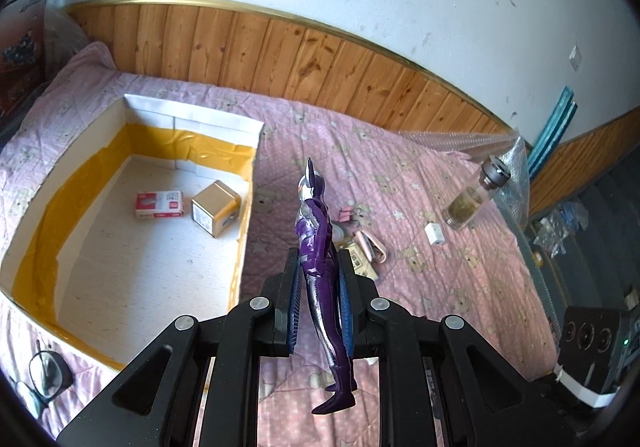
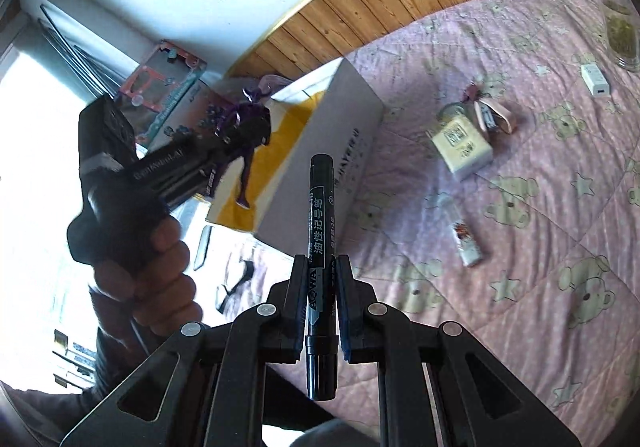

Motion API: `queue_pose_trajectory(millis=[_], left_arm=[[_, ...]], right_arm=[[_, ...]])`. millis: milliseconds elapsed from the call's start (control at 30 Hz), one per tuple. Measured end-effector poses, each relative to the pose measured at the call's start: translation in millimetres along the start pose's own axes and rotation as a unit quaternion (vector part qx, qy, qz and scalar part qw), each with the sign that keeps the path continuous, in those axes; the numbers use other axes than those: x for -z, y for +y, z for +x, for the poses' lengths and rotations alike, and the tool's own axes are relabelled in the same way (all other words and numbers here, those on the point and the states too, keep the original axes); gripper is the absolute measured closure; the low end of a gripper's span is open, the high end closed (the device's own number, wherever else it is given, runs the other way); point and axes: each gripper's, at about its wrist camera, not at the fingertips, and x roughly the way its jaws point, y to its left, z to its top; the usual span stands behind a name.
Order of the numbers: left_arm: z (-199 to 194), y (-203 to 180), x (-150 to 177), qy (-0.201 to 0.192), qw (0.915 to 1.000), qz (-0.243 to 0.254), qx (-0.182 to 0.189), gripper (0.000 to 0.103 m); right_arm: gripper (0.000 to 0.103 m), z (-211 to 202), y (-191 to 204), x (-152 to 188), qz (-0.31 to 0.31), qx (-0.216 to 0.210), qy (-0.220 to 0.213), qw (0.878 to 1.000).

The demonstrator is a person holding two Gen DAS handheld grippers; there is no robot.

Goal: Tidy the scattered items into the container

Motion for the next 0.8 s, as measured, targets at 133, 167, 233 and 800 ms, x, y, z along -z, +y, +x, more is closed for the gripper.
queue_pose_trajectory(millis=[133,167,233,800], left_arm=[[-12,10,-2,-0.01,0.9999,-0.006,0.0,0.086],[-16,12,-3,-0.013,0.9999,-0.006,-0.002,0.086],[-21,17,-4,-0.017,0.9998,-0.009,-0.001,0.086],[-47,44,-3,-0.049,0.9977,0.02,-0.042,0.086]], right_arm=[[0.089,1,22,-9,-0.011,-0.011,-0.006,1.0],[0.089,2,28,-10,-0.015,-0.012,-0.007,1.0],[0.089,5,36,-13,-0.02,-0.014,-0.007,1.0],[0.089,22,75,-20,-0.043,-0.002,-0.009,0.999]])
